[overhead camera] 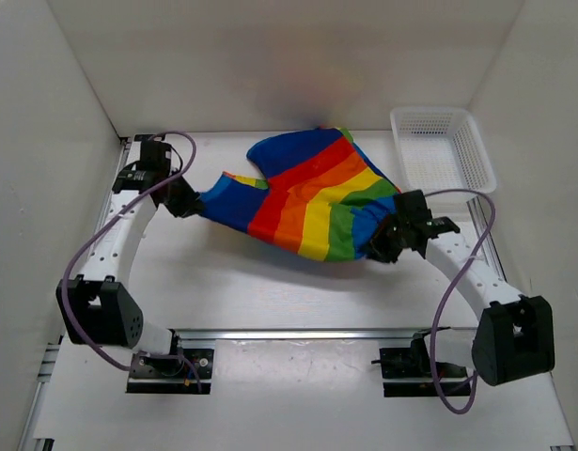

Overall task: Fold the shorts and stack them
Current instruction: Flatten the shorts out

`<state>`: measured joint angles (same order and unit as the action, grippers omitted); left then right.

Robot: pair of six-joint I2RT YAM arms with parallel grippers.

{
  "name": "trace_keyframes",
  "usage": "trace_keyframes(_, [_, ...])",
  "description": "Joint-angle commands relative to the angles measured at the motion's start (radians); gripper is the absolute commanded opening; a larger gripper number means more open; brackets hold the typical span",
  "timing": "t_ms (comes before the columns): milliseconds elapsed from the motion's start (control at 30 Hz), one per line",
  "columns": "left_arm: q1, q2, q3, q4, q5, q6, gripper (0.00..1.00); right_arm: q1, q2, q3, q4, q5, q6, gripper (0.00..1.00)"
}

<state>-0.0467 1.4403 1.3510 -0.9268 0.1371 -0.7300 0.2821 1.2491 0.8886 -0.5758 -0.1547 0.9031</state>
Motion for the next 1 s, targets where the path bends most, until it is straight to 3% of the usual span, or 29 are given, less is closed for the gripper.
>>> trace_keyframes(0, [-0.019, 0.075, -0.052, 0.025, -0.090, 0.011, 0.30, -0.026, 0.012, -0.100, -0.082, 0.112, -0.007, 0.43])
trace_keyframes(33, [-0.028, 0.127, -0.002, 0.025, -0.090, 0.033, 0.42, -0.026, 0.032, -0.085, -0.082, 0.138, -0.007, 0.47])
trace_keyframes(67, [-0.038, 0.234, 0.029, 0.025, -0.099, 0.049, 0.47, -0.026, 0.051, -0.068, -0.082, 0.167, -0.016, 0.52])
trace_keyframes(133, [-0.038, 0.304, 0.089, -0.003, -0.111, 0.063, 0.49, -0.037, 0.104, 0.001, -0.097, 0.194, -0.053, 0.53])
trace_keyframes(200, [-0.038, 0.286, 0.129, -0.027, -0.142, 0.073, 0.56, -0.046, 0.104, 0.029, -0.119, 0.195, -0.078, 0.53])
trace_keyframes(267, [-0.027, 0.194, 0.103, -0.036, -0.172, 0.073, 0.74, -0.046, 0.067, 0.010, -0.128, 0.195, -0.088, 0.59])
trace_keyframes(333, [-0.012, 0.126, 0.064, -0.053, -0.211, 0.073, 0.82, -0.046, 0.003, -0.022, -0.139, 0.195, -0.089, 0.66])
trace_keyframes(500, [0.030, -0.073, -0.179, -0.073, -0.203, 0.022, 0.79, -0.046, -0.123, -0.149, -0.148, 0.141, -0.076, 0.75])
trace_keyframes(600, [0.030, -0.087, -0.329, -0.011, -0.133, -0.009, 0.77, -0.046, -0.143, -0.192, -0.131, 0.060, -0.032, 0.78])
trace_keyframes(700, [0.030, -0.035, -0.395, 0.086, -0.031, -0.022, 0.82, -0.046, -0.152, -0.258, -0.057, -0.006, 0.014, 0.78])
trace_keyframes(800, [0.004, 0.057, -0.395, 0.132, -0.046, -0.022, 0.97, -0.046, -0.152, -0.297, 0.008, -0.066, 0.049, 0.78])
trace_keyframes(967, [0.004, 0.160, -0.375, 0.178, -0.056, -0.022, 0.95, -0.046, -0.108, -0.339, 0.131, -0.135, 0.088, 0.75])
